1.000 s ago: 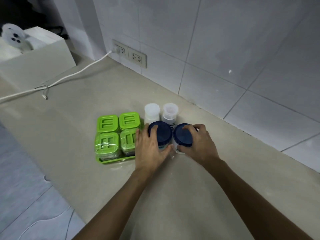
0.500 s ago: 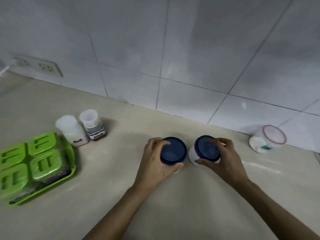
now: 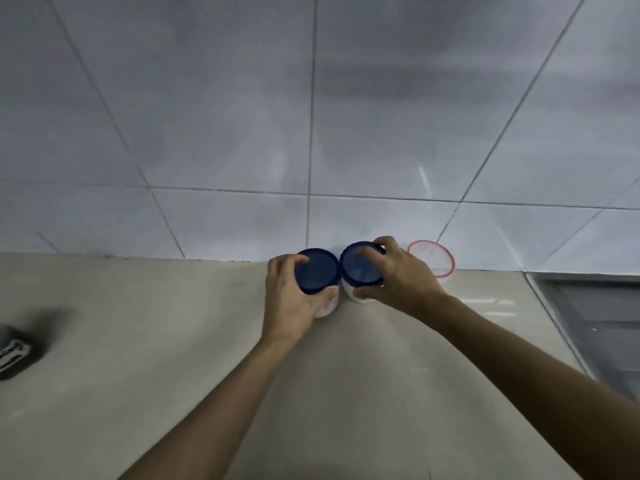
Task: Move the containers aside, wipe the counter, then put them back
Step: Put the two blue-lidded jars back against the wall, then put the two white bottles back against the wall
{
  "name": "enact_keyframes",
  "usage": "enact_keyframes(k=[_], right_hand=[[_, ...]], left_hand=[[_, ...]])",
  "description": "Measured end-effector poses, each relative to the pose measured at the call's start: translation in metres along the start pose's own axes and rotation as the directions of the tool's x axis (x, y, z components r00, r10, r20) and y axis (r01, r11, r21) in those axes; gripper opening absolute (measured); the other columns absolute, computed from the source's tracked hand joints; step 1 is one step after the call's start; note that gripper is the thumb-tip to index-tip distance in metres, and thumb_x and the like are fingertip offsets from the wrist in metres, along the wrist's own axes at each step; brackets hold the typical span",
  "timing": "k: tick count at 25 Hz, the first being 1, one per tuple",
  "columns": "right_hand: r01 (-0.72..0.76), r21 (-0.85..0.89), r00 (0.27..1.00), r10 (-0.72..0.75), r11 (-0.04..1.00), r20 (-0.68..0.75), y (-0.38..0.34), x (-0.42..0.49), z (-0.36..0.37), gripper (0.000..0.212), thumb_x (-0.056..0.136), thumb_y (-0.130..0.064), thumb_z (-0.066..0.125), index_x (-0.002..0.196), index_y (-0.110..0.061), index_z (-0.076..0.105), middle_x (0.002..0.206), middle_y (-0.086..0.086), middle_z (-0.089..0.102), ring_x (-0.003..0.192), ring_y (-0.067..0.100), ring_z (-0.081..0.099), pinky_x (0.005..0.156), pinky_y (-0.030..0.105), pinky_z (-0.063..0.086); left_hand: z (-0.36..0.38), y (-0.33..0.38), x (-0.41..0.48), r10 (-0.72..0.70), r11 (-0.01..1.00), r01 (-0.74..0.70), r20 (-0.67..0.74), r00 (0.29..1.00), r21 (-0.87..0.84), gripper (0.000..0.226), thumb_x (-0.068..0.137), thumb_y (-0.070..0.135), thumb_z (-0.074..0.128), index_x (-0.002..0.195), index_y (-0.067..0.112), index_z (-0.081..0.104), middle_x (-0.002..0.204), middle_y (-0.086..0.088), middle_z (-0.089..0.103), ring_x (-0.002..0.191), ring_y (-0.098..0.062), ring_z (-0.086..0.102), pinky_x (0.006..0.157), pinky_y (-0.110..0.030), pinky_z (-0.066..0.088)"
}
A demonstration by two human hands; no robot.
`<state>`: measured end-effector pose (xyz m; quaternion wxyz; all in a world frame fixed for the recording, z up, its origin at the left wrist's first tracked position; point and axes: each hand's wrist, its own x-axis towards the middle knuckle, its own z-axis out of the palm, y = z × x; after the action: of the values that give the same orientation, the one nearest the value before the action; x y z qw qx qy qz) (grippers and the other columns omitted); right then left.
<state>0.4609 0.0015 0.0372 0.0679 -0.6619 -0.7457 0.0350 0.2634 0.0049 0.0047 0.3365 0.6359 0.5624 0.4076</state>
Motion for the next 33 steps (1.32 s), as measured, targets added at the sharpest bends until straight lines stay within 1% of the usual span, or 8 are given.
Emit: enact_keyframes(k=[3, 6, 9, 14, 17, 26, 30, 33], right_hand=[[0.0, -0.002, 1.0, 0.0, 1.0, 0.007, 0.015, 0.004, 0.003, 0.065, 0.075, -0.05, 0.07, 0.13, -0.024, 0.047, 0.134, 0.009, 0.046, 0.106, 0.03, 0.057, 0.082, 0.038, 0.051], [0.0, -0.141, 1.0, 0.002, 0.99, 0.011, 0.027, 0.003, 0.003, 0.063, 0.082, -0.054, 0.06, 0.136, -0.026, 0.043, 0.14, 0.01, 0.046, 0.13, 0.029, 0.041, 0.117, 0.046, 0.018], [-0.04, -0.223, 0.997, 0.054, 0.974, 0.057, 0.031, 0.001, 0.003, 0.064, 0.086, -0.054, 0.054, 0.142, -0.028, 0.036, 0.147, 0.01, 0.04, 0.138, 0.028, 0.031, 0.12, 0.048, 0.003], [-0.062, -0.112, 0.998, 0.059, 0.992, -0.029, 0.018, -0.02, 0.003, 0.086, 0.079, -0.045, 0.07, 0.148, -0.018, 0.025, 0.152, 0.019, 0.028, 0.135, 0.038, 0.035, 0.114, 0.052, 0.025], [0.019, -0.003, 0.979, -0.019, 1.0, -0.202, -0.001, -0.052, 0.012, 0.063, 0.081, -0.032, 0.071, 0.135, -0.012, 0.044, 0.139, 0.014, 0.045, 0.121, 0.033, 0.049, 0.103, 0.046, 0.042], [0.377, 0.146, 0.922, -0.386, 0.915, 0.034, -0.163, -0.048, 0.061, 0.042, 0.089, -0.03, 0.06, 0.128, -0.018, 0.047, 0.138, 0.008, 0.047, 0.124, 0.028, 0.05, 0.101, 0.038, 0.047], [0.48, 0.207, 0.861, -0.503, 0.853, 0.076, -0.274, -0.002, 0.056, 0.048, 0.09, -0.032, 0.058, 0.134, -0.019, 0.043, 0.147, 0.004, 0.037, 0.118, 0.02, 0.054, 0.092, 0.021, 0.04], [0.462, 0.354, 0.863, -0.505, 0.813, 0.034, -0.357, 0.034, 0.054, 0.061, 0.09, -0.032, 0.059, 0.143, -0.02, 0.032, 0.151, 0.002, 0.029, 0.129, 0.017, 0.043, 0.101, 0.023, 0.036]], left_hand=[[0.021, 0.0, 0.017, 0.002, 0.999, -0.002, -0.001, 1.0, 0.032, 0.065, 0.063, 0.026, 0.087, 0.118, 0.021, 0.052, 0.118, 0.01, 0.038, 0.113, -0.012, 0.047, 0.094, -0.02, 0.04], [0.034, 0.0, 0.027, -0.023, 0.999, 0.023, 0.001, 1.0, 0.022, 0.064, 0.065, 0.024, 0.087, 0.119, 0.021, 0.052, 0.121, 0.007, 0.038, 0.116, -0.015, 0.047, 0.098, -0.024, 0.043], [0.049, 0.0, 0.035, -0.015, 0.999, 0.013, 0.04, 0.999, 0.043, 0.065, 0.065, 0.024, 0.086, 0.121, 0.019, 0.052, 0.128, 0.001, 0.04, 0.118, -0.019, 0.049, 0.101, -0.027, 0.044], [0.034, 0.005, 0.025, 0.034, 0.998, -0.038, 0.086, 0.996, 0.042, 0.068, 0.076, 0.037, 0.076, 0.136, 0.022, 0.046, 0.151, -0.003, 0.029, 0.14, -0.02, 0.029, 0.113, -0.03, 0.03], [-0.008, -0.026, -0.016, 0.046, 0.996, -0.05, 0.066, 0.997, 0.073, 0.047, 0.088, 0.032, 0.066, 0.131, 0.023, 0.051, 0.154, -0.001, 0.027, 0.142, -0.014, 0.026, 0.114, -0.03, 0.029], [-0.202, -0.11, -0.124, 0.092, 0.922, -0.135, 0.134, 0.987, 0.363, 0.035, 0.088, 0.022, 0.054, 0.123, 0.021, 0.055, 0.15, 0.002, 0.034, 0.137, -0.012, 0.033, 0.112, -0.014, 0.022], [-0.317, -0.13, -0.113, 0.282, 0.764, -0.201, -0.037, 0.959, 0.614, 0.037, 0.082, 0.012, 0.061, 0.118, 0.012, 0.054, 0.138, -0.013, 0.047, 0.131, -0.027, 0.041, 0.113, -0.042, 0.03], [-0.39, -0.137, -0.093, 0.225, 0.715, -0.025, -0.196, 0.954, 0.699, 0.047, 0.081, 0.019, 0.058, 0.126, 0.011, 0.05, 0.142, -0.018, 0.042, 0.136, -0.033, 0.035, 0.119, -0.043, 0.02]])
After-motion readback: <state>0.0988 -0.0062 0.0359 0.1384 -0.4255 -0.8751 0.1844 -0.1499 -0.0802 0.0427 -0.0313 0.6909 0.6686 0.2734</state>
